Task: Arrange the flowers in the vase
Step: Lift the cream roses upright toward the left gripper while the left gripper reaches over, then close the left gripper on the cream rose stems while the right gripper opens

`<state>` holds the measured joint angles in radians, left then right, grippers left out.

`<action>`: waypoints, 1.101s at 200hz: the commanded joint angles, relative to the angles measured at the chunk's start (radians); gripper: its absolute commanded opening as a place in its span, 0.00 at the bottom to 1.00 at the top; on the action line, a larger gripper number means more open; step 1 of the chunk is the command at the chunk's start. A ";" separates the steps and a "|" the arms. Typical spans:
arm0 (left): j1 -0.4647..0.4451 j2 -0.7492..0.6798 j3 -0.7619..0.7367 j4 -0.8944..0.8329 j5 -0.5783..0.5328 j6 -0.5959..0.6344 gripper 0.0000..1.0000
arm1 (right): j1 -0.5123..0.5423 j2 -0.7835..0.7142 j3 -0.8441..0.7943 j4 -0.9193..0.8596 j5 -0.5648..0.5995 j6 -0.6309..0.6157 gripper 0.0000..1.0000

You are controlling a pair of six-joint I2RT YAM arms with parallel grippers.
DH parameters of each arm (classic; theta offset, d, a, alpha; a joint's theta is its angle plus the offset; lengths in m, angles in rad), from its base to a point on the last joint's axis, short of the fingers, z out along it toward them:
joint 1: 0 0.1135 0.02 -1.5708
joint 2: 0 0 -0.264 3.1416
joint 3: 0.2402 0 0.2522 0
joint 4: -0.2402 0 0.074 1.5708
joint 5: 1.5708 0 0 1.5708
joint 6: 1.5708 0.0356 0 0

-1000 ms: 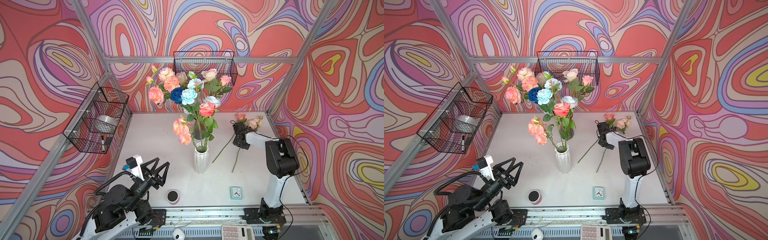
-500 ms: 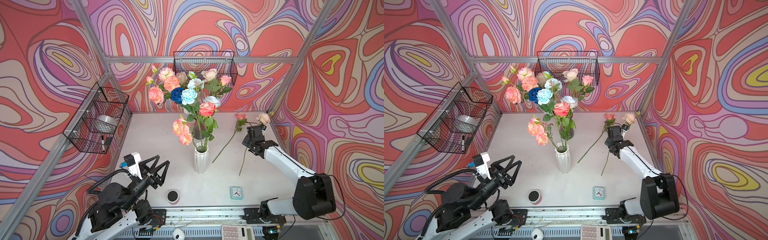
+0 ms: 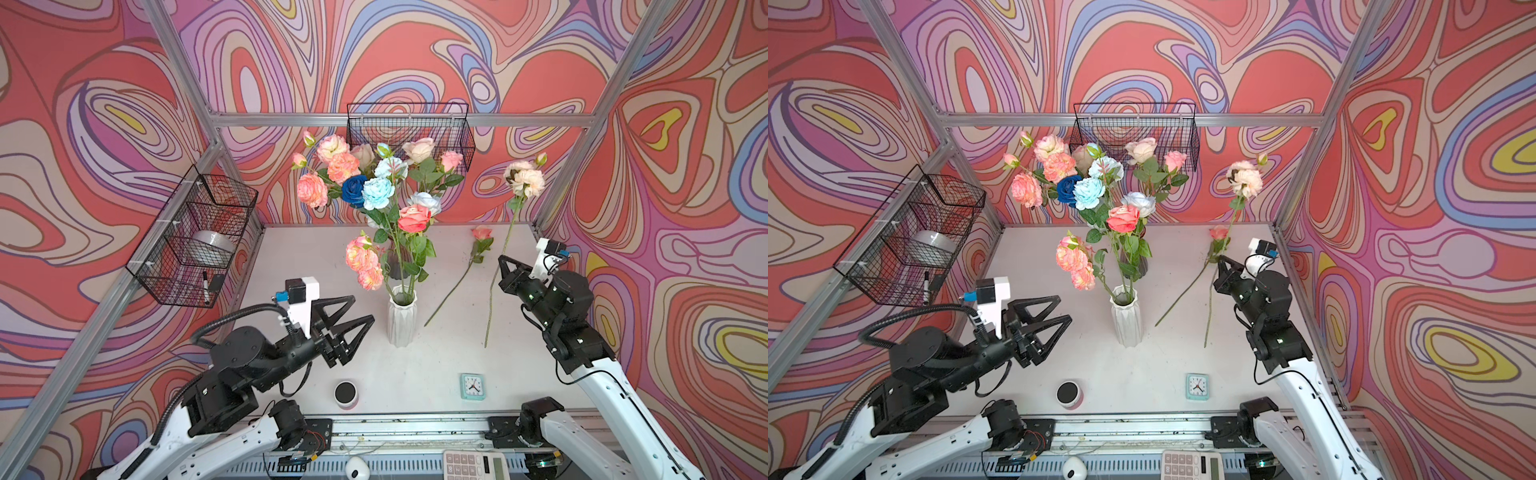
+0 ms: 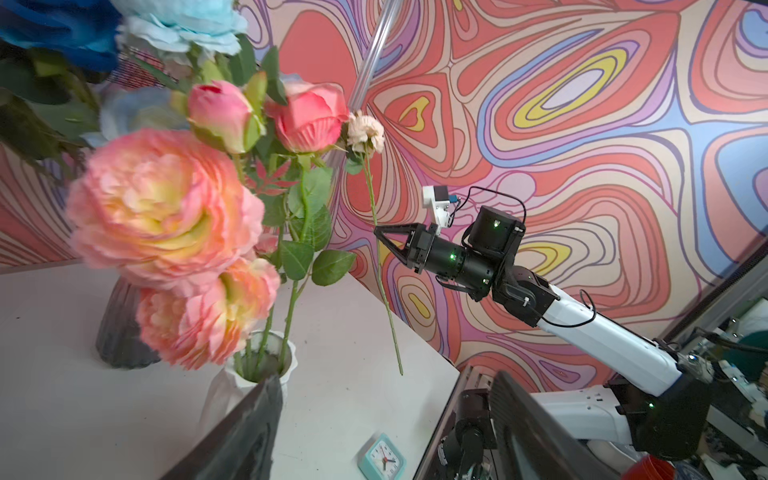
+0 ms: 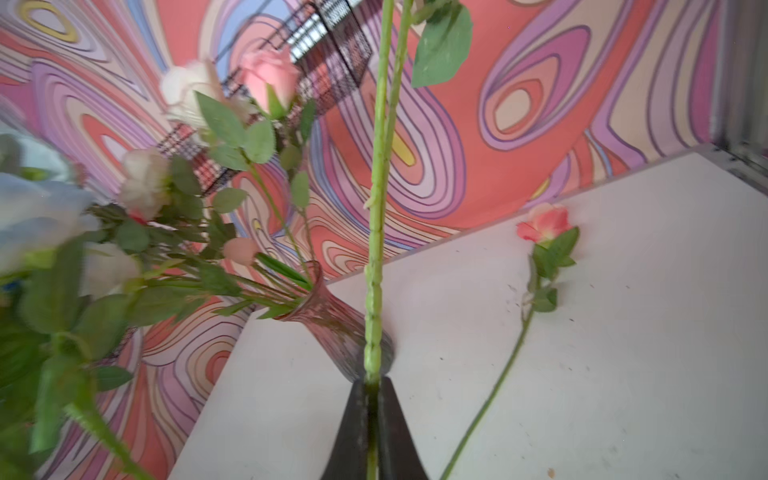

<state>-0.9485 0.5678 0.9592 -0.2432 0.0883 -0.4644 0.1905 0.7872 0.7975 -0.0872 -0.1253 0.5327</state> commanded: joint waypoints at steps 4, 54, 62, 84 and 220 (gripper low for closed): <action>-0.001 0.097 0.078 0.065 0.161 0.011 0.80 | -0.002 -0.055 -0.005 0.110 -0.174 -0.018 0.00; -0.023 0.360 0.281 0.124 0.348 -0.005 0.76 | -0.002 -0.077 0.030 0.236 -0.458 0.046 0.00; -0.036 0.396 0.313 0.119 0.351 0.009 0.75 | -0.002 -0.076 0.036 0.249 -0.487 0.060 0.00; -0.051 0.478 0.394 0.103 0.338 0.034 0.74 | -0.002 -0.090 0.042 0.288 -0.555 0.093 0.00; -0.064 0.799 0.684 0.054 0.322 0.096 0.41 | -0.002 -0.081 0.017 0.557 -0.858 0.309 0.00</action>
<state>-1.0092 1.3434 1.6016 -0.1837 0.3969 -0.3904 0.1905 0.7097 0.8188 0.3996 -0.9173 0.8066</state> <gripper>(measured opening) 0.415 0.050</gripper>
